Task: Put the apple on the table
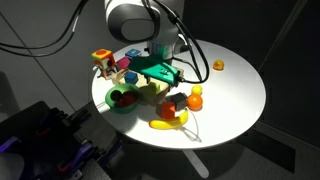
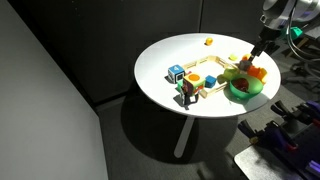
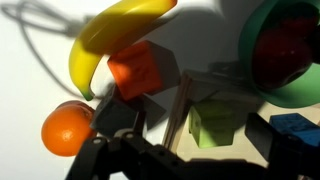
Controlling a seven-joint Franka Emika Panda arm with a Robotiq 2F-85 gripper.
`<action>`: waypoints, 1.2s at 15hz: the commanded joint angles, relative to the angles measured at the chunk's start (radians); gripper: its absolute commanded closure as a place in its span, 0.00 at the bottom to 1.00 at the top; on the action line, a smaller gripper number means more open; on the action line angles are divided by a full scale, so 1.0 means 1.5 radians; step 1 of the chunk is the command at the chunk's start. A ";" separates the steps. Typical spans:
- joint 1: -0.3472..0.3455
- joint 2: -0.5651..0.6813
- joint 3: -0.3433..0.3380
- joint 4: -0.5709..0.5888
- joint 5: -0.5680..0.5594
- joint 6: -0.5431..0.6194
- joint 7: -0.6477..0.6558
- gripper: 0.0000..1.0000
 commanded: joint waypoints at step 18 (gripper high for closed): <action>0.047 -0.285 -0.124 -0.239 -0.123 -0.070 0.066 0.00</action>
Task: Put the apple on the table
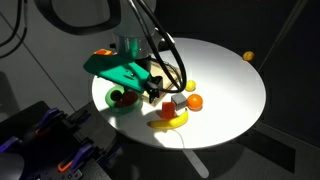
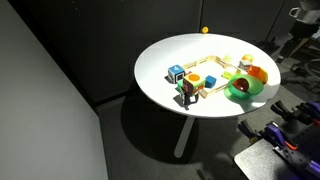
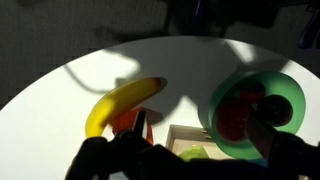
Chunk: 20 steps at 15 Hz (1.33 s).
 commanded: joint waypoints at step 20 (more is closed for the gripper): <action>0.059 -0.257 -0.083 -0.151 -0.066 -0.067 0.036 0.00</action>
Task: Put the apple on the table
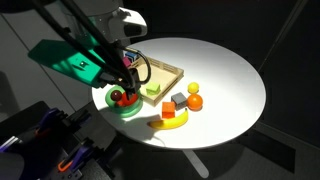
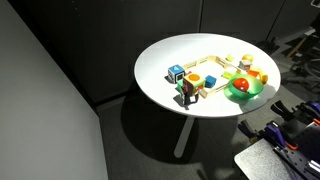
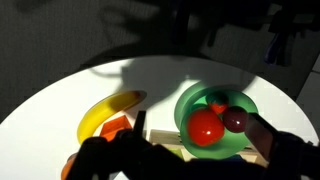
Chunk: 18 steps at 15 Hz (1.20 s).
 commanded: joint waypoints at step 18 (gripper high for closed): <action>0.074 -0.120 -0.014 -0.016 0.007 0.001 0.066 0.00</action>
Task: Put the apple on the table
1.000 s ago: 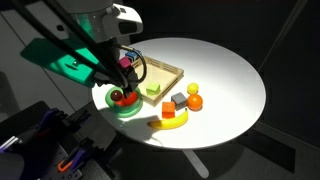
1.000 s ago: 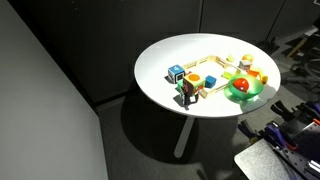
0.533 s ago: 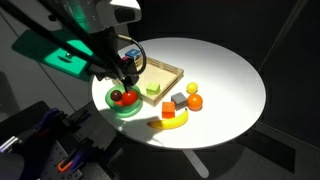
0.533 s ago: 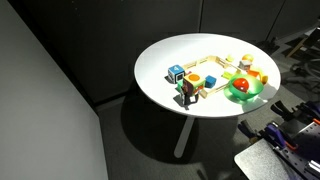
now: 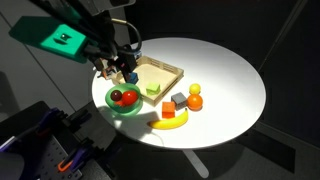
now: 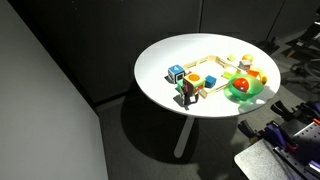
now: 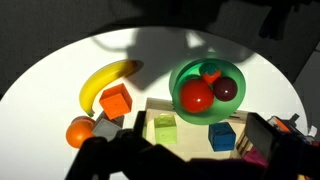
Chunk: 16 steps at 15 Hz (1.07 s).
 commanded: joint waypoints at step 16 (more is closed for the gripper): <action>0.088 -0.067 0.223 0.001 -0.035 -0.068 0.456 0.00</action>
